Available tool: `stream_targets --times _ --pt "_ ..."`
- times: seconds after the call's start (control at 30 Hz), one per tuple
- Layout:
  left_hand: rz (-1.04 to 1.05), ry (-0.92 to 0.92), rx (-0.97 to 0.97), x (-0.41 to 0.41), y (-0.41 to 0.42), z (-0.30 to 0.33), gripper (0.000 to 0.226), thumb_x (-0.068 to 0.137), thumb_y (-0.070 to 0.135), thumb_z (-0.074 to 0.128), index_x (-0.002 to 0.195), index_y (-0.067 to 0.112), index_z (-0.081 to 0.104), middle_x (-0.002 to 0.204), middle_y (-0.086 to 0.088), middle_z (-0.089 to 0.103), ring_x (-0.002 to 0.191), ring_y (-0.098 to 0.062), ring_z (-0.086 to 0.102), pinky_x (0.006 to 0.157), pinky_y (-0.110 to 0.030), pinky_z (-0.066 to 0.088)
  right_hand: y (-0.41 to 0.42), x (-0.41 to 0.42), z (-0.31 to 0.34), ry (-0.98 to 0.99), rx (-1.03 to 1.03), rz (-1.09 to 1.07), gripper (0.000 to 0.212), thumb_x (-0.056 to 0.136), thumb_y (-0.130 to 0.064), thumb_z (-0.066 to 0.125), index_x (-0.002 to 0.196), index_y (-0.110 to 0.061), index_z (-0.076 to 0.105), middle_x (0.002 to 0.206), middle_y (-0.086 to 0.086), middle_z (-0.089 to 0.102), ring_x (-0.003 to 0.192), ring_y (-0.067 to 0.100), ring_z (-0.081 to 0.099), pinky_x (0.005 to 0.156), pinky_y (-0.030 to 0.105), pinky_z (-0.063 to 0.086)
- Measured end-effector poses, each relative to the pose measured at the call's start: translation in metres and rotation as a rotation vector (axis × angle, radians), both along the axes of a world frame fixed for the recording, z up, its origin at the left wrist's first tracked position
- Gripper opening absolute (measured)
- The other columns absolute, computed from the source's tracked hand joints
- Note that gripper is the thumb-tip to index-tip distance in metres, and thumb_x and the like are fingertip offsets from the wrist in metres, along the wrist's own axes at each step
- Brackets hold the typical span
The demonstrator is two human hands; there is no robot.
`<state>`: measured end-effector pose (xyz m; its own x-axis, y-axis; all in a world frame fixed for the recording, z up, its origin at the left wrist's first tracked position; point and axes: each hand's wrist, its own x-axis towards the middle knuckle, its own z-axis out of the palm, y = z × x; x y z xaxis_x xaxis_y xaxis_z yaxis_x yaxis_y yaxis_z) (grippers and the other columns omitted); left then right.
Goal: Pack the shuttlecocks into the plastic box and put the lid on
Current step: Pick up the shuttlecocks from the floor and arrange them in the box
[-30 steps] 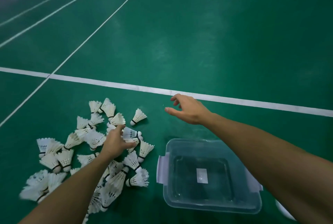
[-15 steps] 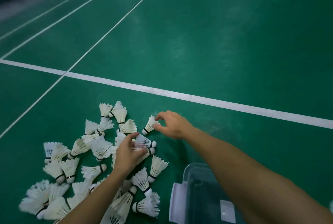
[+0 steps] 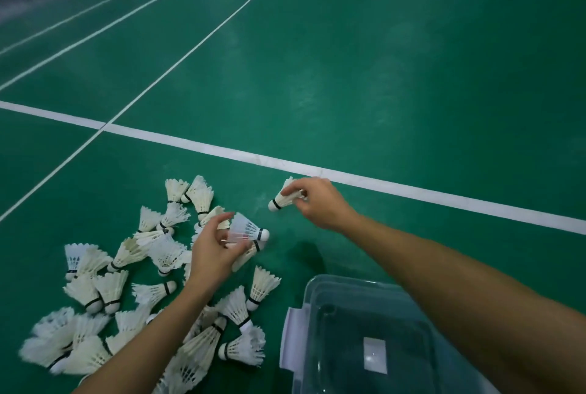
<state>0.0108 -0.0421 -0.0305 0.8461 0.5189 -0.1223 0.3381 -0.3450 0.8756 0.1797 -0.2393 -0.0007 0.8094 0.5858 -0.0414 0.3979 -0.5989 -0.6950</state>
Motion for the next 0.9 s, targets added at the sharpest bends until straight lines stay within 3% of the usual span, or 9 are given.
stream_targets --times 0.1,0.17,0.23,0.37,0.57,0.67,0.77,0.83,0.9 --pt "-0.050 -0.103 -0.041 -0.001 -0.030 0.046 0.066 0.081 0.003 0.086 0.138 0.019 0.056 0.097 0.000 0.078 0.083 -0.006 0.076 0.070 -0.020 0.061 -0.061 -0.015 0.060 -0.043 0.018 -0.051 0.030 0.090 -0.008 0.068 0.108 -0.029 0.081 0.098 -0.006 0.078 0.081 0.016 0.071 0.075 0.031 0.059" --pt "-0.079 -0.164 -0.057 -0.006 -0.050 0.075 0.064 0.081 0.004 0.085 0.136 0.018 0.056 0.100 0.001 0.077 0.085 -0.005 0.076 0.071 -0.019 0.061 -0.100 -0.038 0.098 -0.060 0.053 -0.080 0.027 0.088 -0.010 0.075 0.108 -0.026 0.081 0.092 -0.007 0.075 0.074 0.011 0.068 0.068 0.012 0.051" --pt "-0.089 -0.219 -0.102 -0.013 -0.069 0.098 0.059 0.081 0.006 0.085 0.133 0.017 0.058 0.101 0.002 0.076 0.087 -0.005 0.076 0.072 -0.019 0.061 -0.134 -0.069 0.121 -0.055 0.090 -0.109 0.028 0.084 -0.011 0.080 0.108 -0.026 0.079 0.090 -0.008 0.072 0.066 0.002 0.064 0.066 0.006 0.046" --pt "-0.109 -0.286 -0.109 -0.020 -0.099 0.120 0.031 0.081 0.011 0.087 0.106 0.014 0.068 0.095 0.004 0.076 0.088 -0.004 0.075 0.078 -0.019 0.061 -0.174 -0.137 0.106 0.047 0.090 -0.105 0.035 0.080 -0.013 0.086 0.111 -0.023 0.075 0.084 -0.014 0.066 0.064 0.000 0.062 0.068 0.011 0.051" --pt "-0.184 -0.296 -0.080 -0.017 -0.108 0.090 0.020 0.082 0.012 0.085 0.101 0.010 0.079 0.099 -0.005 0.081 0.086 -0.031 0.077 0.082 -0.050 0.064 -0.174 -0.184 0.011 0.305 -0.061 -0.035 0.049 0.082 -0.012 0.081 0.128 -0.019 0.064 0.088 -0.015 0.060 0.072 0.000 0.061 0.068 0.010 0.051" --pt "-0.186 -0.311 -0.142 -0.021 -0.107 0.076 0.019 0.080 0.011 0.084 0.099 0.011 0.080 0.121 -0.006 0.075 0.099 -0.019 0.077 0.088 -0.035 0.063 -0.172 -0.194 -0.022 0.382 -0.132 0.002 0.053 0.083 -0.012 0.080 0.131 -0.017 0.060 0.093 -0.009 0.061 0.077 0.005 0.061 0.071 0.015 0.052" --pt "-0.205 -0.274 -0.158 -0.028 -0.112 0.074 0.014 0.080 0.008 0.083 0.093 0.010 0.079 0.120 -0.003 0.073 0.098 0.001 0.074 0.083 -0.015 0.057 -0.167 -0.201 -0.043 0.434 -0.188 0.026 0.056 0.080 -0.013 0.081 0.131 -0.016 0.059 0.093 -0.007 0.062 0.077 0.004 0.059 0.067 0.013 0.048" --pt "-0.220 -0.251 -0.163 -0.031 -0.112 0.075 0.016 0.080 0.008 0.084 0.095 0.004 0.080 0.105 -0.013 0.079 0.075 -0.005 0.069 0.076 -0.026 0.058 -0.162 -0.205 -0.050 0.473 -0.204 0.041 0.057 0.080 -0.013 0.081 0.131 -0.018 0.058 0.095 -0.008 0.062 0.079 0.006 0.061 0.063 0.011 0.046" --pt "-0.235 -0.231 -0.204 -0.034 -0.111 0.077 0.020 0.079 0.010 0.085 0.096 0.001 0.080 0.098 -0.012 0.080 0.073 -0.023 0.063 0.077 -0.047 0.059 -0.159 -0.206 -0.054 0.484 -0.218 0.072 0.058 0.079 -0.013 0.081 0.133 -0.017 0.060 0.098 -0.005 0.065 0.085 0.013 0.063 0.071 0.019 0.051"
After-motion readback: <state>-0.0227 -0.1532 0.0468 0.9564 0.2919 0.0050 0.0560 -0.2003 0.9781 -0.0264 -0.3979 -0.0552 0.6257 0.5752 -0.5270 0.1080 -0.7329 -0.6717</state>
